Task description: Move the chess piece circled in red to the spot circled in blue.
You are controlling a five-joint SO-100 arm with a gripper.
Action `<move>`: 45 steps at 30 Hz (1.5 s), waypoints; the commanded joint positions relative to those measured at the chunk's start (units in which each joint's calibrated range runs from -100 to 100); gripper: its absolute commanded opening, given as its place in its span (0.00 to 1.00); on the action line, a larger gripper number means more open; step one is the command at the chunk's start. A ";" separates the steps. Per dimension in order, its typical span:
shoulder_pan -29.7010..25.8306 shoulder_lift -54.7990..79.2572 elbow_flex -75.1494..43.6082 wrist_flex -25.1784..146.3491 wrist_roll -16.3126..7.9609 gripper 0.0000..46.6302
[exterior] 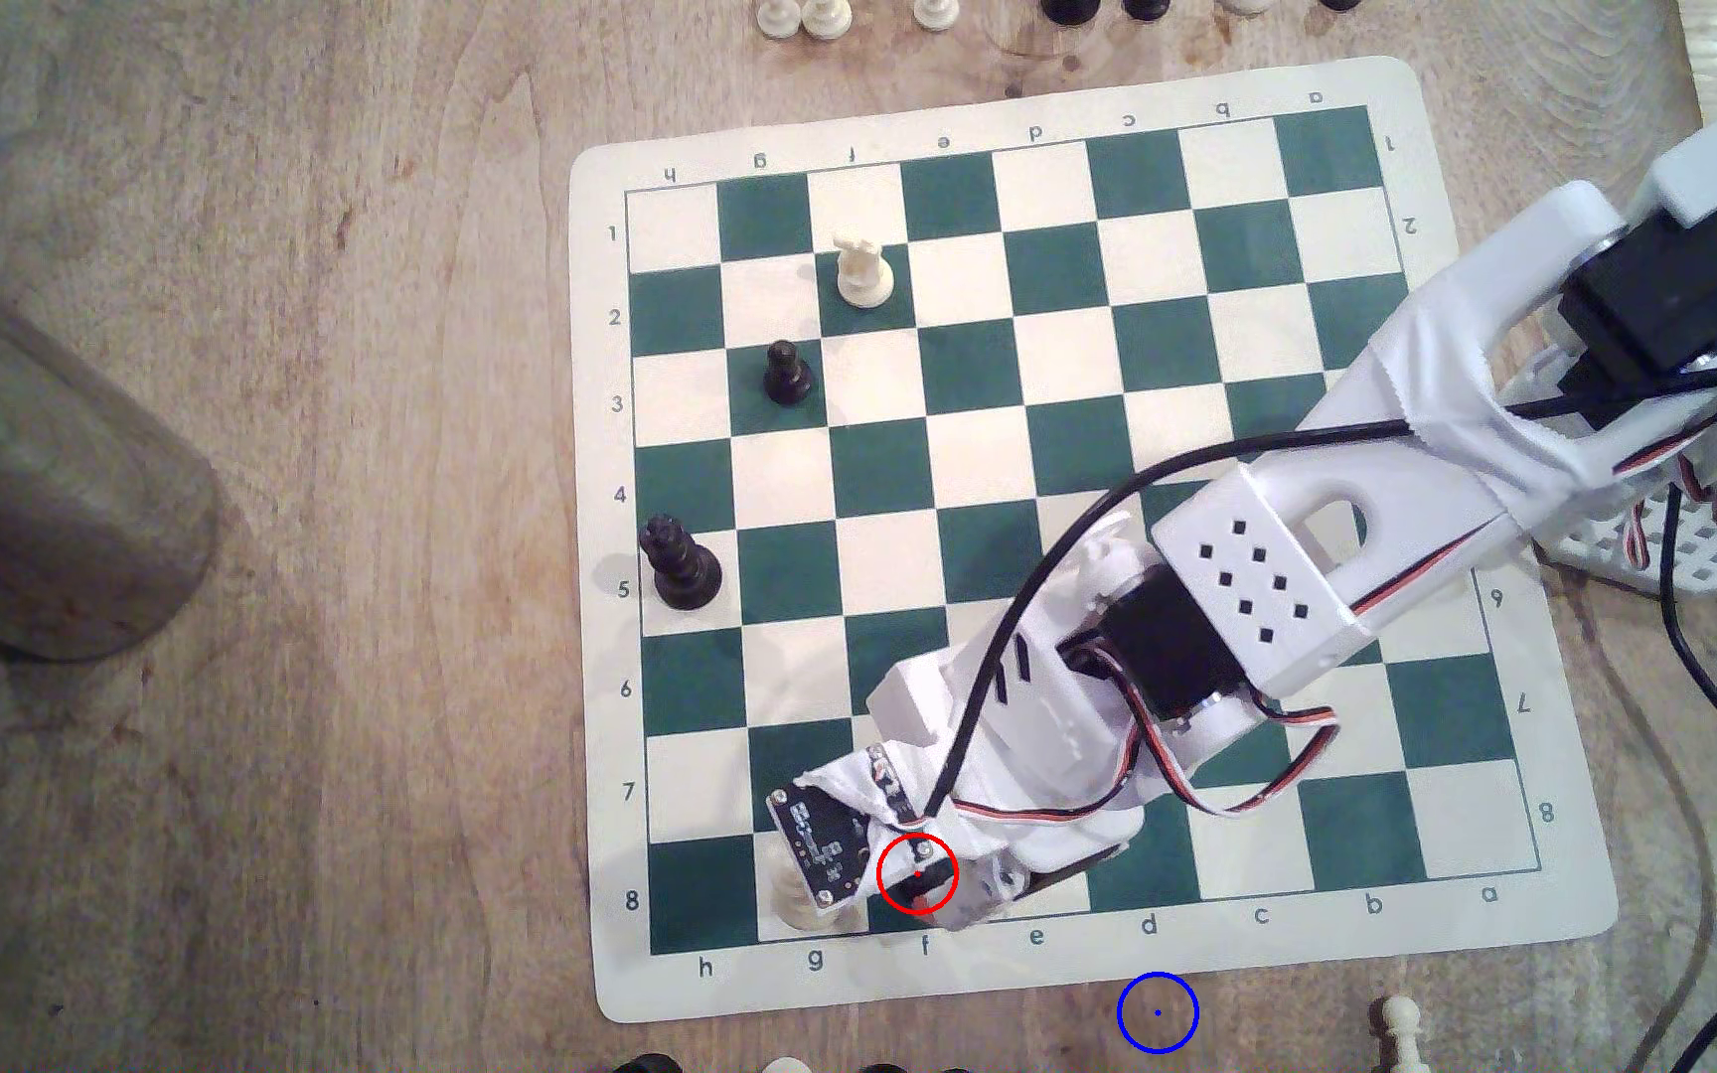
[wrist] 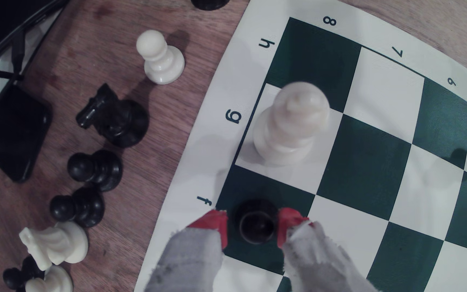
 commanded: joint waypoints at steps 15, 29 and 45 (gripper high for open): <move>-0.55 -0.11 -4.97 -1.51 -0.44 0.10; -0.39 -9.10 -4.97 2.99 -0.44 0.02; -11.35 -33.64 16.61 6.27 -3.13 0.03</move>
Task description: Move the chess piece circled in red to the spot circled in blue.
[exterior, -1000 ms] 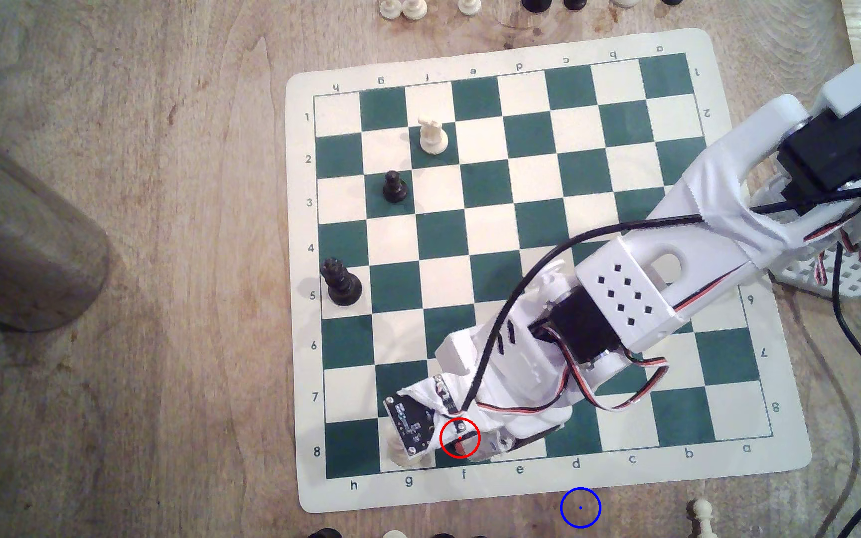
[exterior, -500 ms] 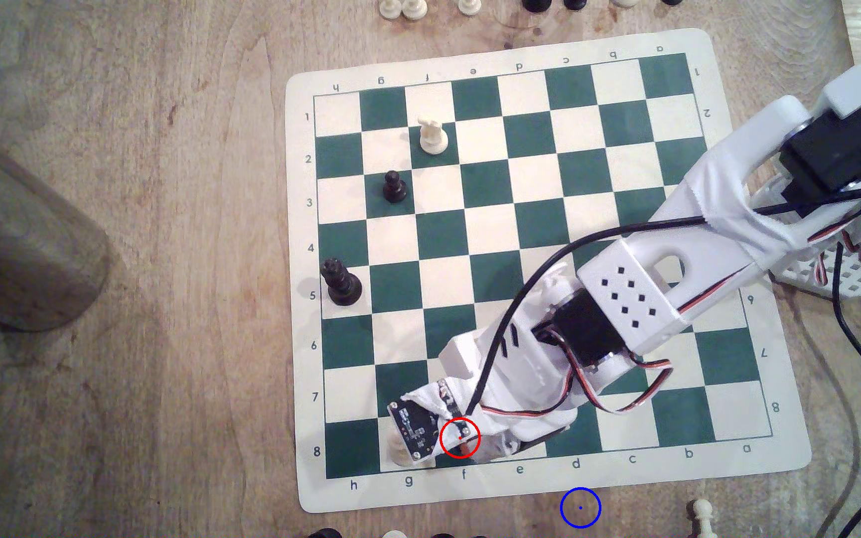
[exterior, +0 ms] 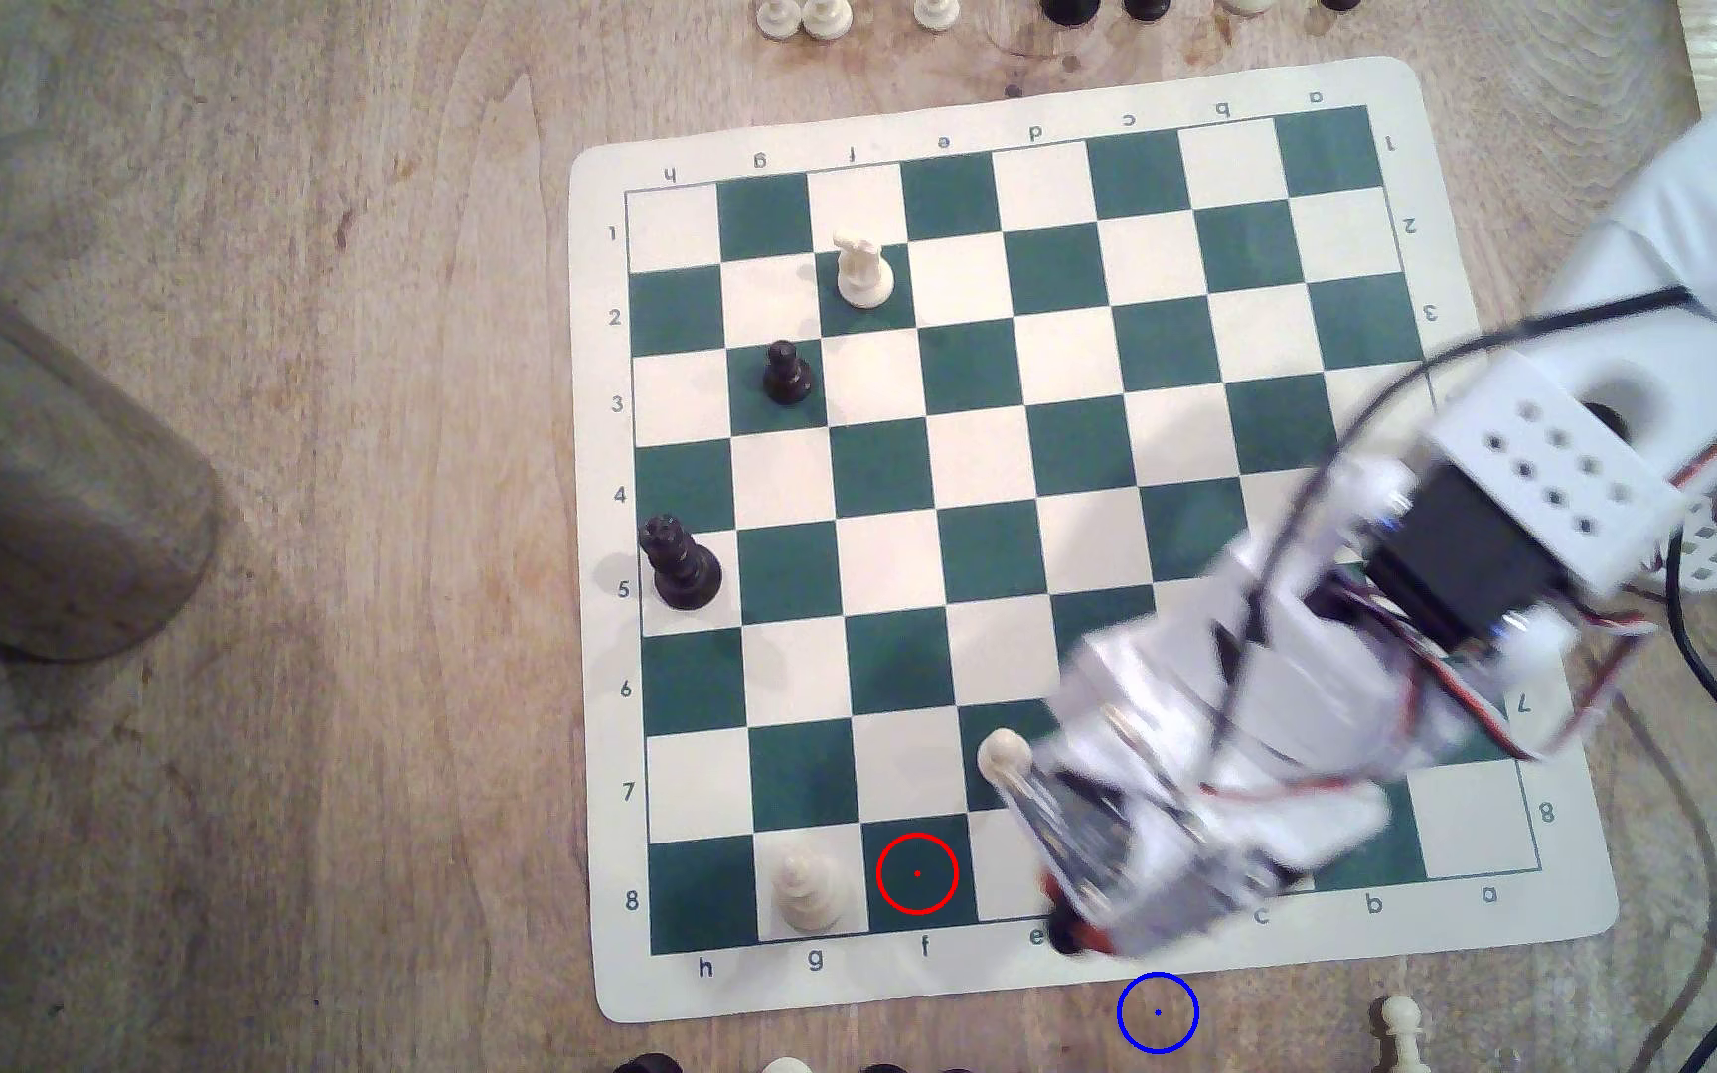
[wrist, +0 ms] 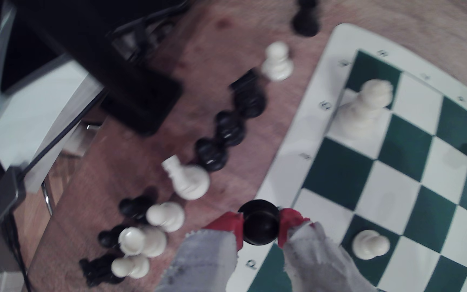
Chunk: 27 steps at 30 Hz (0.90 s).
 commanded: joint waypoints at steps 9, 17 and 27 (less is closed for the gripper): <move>-6.03 3.34 7.67 -11.31 -1.22 0.03; -6.50 10.38 5.50 -13.85 -1.17 0.02; -6.27 15.65 2.14 -15.16 -0.93 0.03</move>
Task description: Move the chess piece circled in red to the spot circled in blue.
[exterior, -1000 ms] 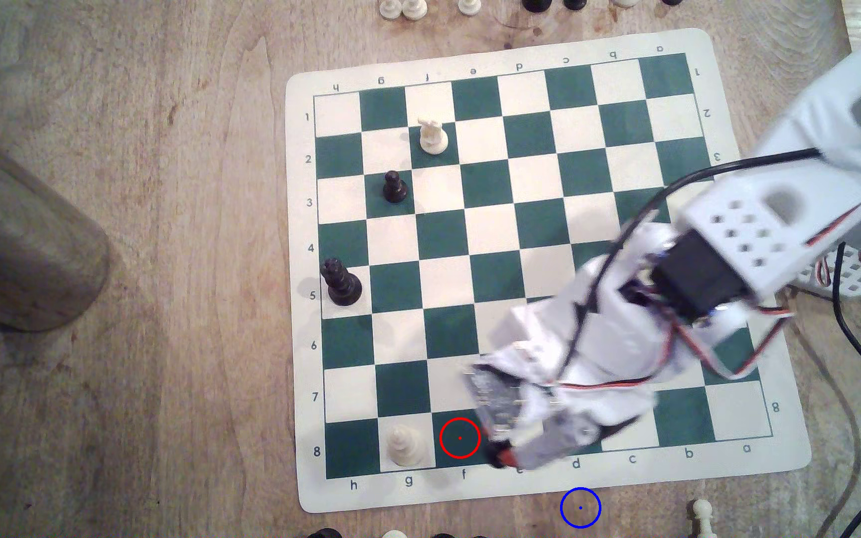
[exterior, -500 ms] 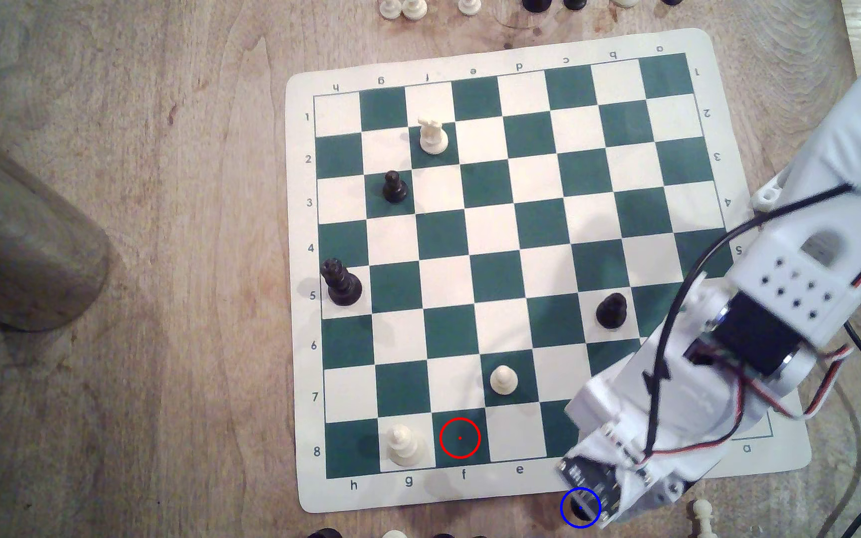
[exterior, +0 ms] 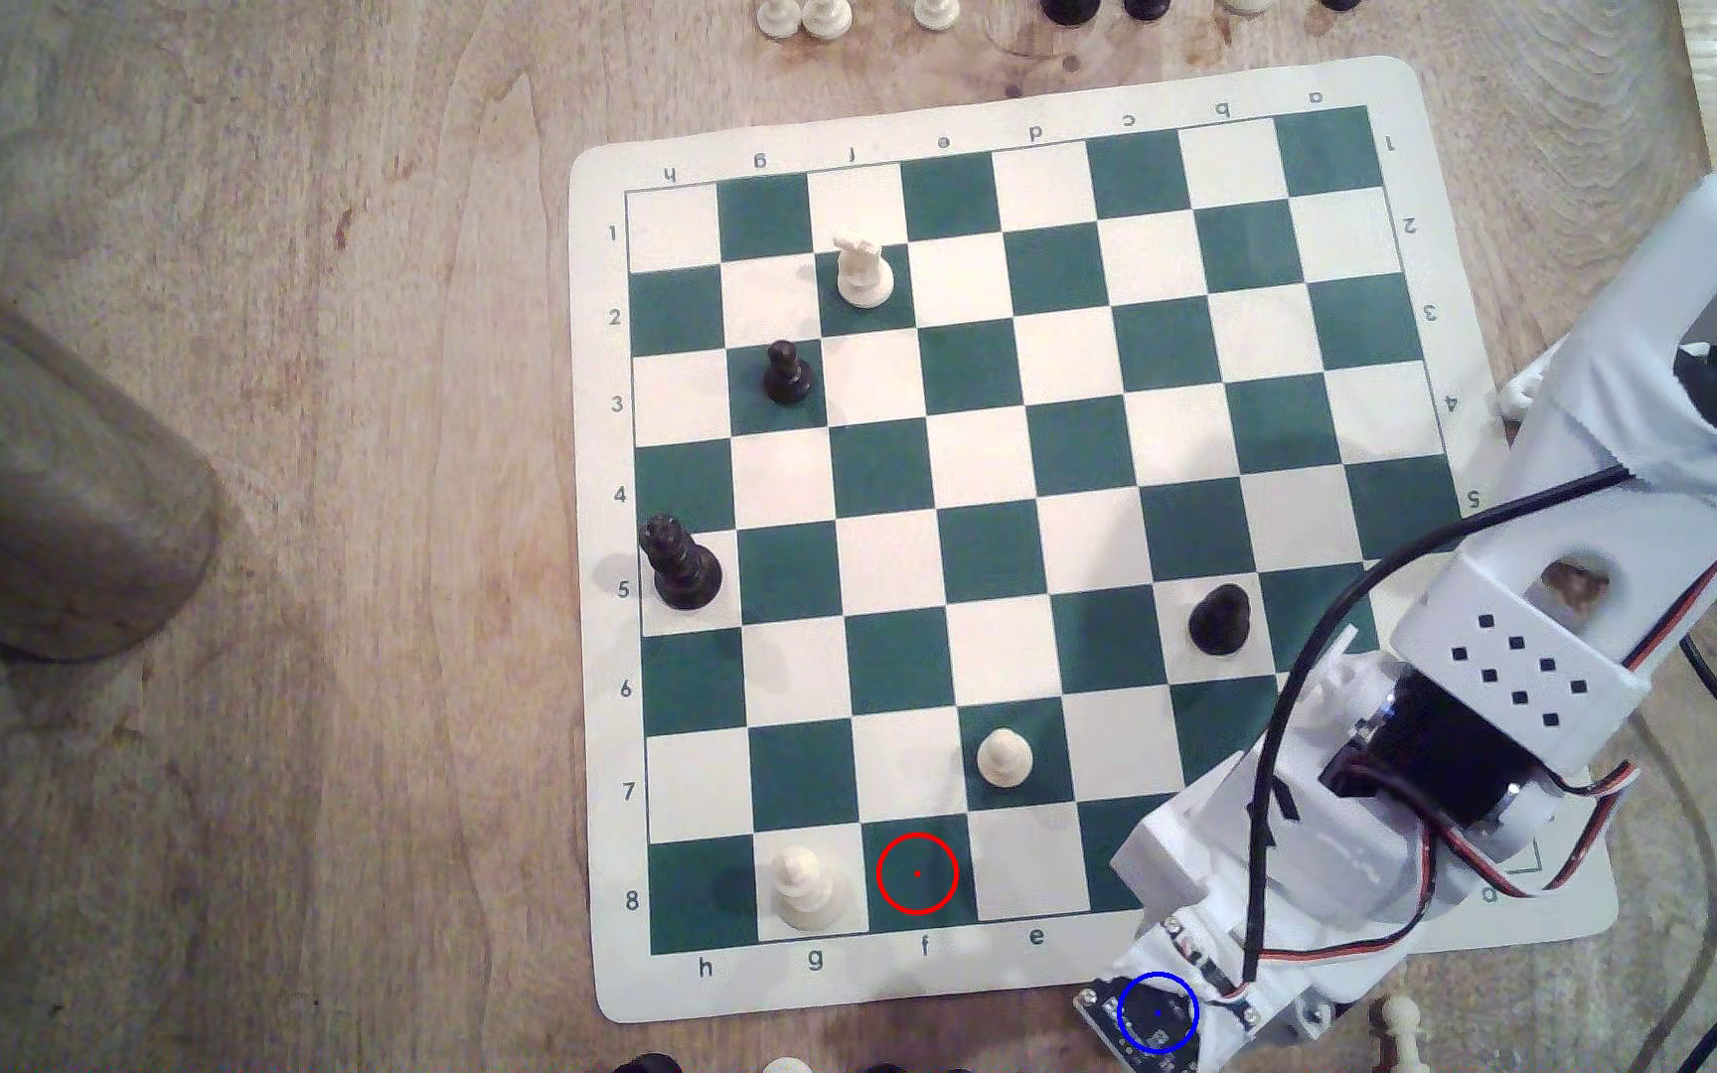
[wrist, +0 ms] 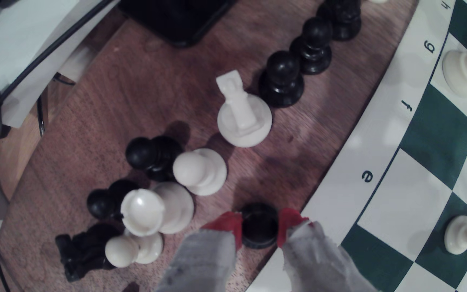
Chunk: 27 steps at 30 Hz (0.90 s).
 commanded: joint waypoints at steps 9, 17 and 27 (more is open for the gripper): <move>0.61 0.07 -5.09 0.00 0.44 0.04; 0.77 -0.95 -4.36 1.48 -0.34 0.43; 3.04 -7.15 -4.82 8.03 0.83 0.50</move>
